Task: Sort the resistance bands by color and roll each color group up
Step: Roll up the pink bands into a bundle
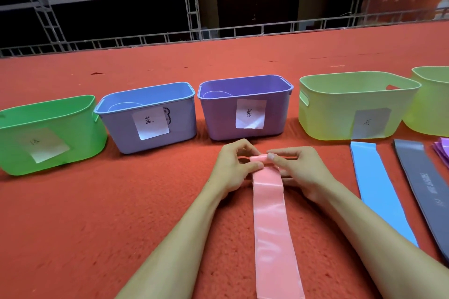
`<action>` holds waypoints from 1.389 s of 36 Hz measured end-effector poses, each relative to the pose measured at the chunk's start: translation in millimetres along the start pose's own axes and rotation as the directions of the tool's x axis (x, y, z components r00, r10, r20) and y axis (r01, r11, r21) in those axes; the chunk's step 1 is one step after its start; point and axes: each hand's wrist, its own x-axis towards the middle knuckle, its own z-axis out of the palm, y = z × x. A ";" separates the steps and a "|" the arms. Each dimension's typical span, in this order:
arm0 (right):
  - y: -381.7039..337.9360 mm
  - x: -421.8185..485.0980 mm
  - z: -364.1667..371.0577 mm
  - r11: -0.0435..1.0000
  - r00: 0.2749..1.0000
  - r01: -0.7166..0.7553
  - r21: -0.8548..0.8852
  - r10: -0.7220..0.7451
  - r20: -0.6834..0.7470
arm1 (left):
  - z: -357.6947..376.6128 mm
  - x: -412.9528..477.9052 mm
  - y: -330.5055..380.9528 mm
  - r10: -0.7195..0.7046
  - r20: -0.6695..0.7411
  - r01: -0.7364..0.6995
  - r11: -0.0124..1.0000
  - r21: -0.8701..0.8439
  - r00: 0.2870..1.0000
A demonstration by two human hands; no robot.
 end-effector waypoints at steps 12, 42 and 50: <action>-3.2 -6.2 3.9 0.993 0.992 0.116 -0.008 -0.117 -0.044 | -0.5 -5.6 8.7 -0.033 -0.012 0.032 0.995 -0.099 0.999; -6.1 -6.7 -1.4 0.972 0.995 0.093 0.215 -0.083 -0.055 | 8.1 -8.4 16.9 -0.241 0.038 0.233 0.868 -0.438 0.970; -5.1 -5.9 1.5 0.966 0.999 0.050 0.254 -0.049 -0.013 | 7.1 -9.1 21.0 -0.256 0.017 0.234 0.856 -0.461 0.967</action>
